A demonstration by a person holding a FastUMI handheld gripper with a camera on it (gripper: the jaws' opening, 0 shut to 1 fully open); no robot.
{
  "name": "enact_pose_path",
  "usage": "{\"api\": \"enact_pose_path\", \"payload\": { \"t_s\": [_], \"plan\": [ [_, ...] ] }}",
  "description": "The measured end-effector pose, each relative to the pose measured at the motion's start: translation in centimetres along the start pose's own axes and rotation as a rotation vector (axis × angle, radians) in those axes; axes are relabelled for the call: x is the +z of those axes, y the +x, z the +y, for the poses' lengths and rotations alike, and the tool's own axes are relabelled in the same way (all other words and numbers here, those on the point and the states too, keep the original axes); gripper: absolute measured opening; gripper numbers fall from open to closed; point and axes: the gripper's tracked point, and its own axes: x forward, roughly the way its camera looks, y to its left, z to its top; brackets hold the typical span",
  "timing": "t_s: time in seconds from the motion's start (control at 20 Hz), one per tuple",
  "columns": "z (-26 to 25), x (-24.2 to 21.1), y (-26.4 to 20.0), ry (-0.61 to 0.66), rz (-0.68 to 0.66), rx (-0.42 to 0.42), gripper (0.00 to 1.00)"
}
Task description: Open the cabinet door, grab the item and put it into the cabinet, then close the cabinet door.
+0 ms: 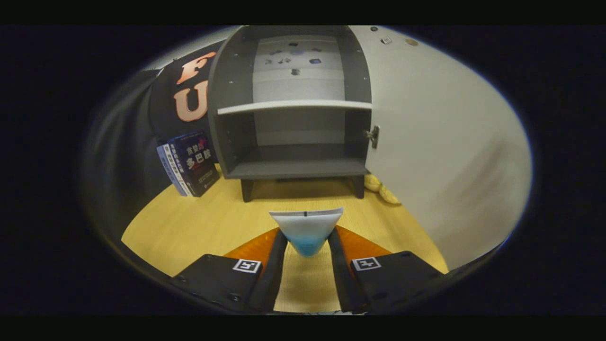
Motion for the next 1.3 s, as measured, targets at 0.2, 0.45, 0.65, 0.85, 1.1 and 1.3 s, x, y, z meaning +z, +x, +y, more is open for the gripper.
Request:
{"api": "enact_pose_path", "payload": {
  "t_s": [0.2,0.45,0.65,0.85,1.1,1.3],
  "plan": [
    [2.0,6.9,0.5,0.023,-0.126,0.077,0.56],
    [3.1,13.0,3.8,0.108,-0.192,0.108,0.56],
    [2.2,19.6,6.7,0.090,-0.203,0.079,0.56],
    [1.5,23.4,12.4,0.053,-0.141,0.040,0.56],
    [1.6,22.8,17.1,-0.041,-0.029,0.013,0.56],
    [2.7,21.0,19.2,-0.021,0.043,0.050,0.56]
  ]
}}
